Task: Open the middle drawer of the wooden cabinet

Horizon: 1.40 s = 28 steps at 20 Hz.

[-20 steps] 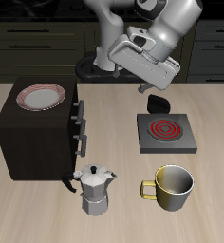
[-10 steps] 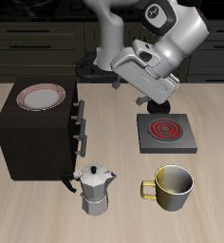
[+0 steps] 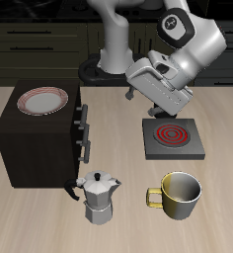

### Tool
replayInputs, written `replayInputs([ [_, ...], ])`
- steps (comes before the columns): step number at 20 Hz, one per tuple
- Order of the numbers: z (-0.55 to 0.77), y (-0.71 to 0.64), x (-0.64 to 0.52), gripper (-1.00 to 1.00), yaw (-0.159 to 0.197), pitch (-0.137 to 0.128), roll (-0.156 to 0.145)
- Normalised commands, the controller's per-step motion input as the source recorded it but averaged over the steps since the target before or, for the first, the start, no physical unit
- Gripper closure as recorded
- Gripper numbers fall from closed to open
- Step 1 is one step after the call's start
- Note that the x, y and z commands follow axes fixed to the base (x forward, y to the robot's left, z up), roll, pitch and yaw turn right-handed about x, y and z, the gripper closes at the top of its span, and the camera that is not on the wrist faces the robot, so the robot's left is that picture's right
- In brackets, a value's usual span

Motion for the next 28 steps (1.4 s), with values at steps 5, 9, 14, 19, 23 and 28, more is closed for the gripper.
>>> replayInputs([
  [5,0.0,-0.1,0.05,-1.0,-0.001,0.004,-0.041],
  [9,0.01,-0.32,-0.01,-1.0,-0.021,0.008,-0.069],
  [14,-0.1,-0.25,0.07,-1.0,-0.015,0.039,-0.059],
  [19,-0.14,-0.21,0.11,-1.0,0.002,0.034,-0.045],
  [23,-0.2,-0.05,0.15,-1.0,0.024,0.022,-0.016],
  [28,-0.09,0.0,0.03,-1.0,0.001,0.018,-0.009],
])
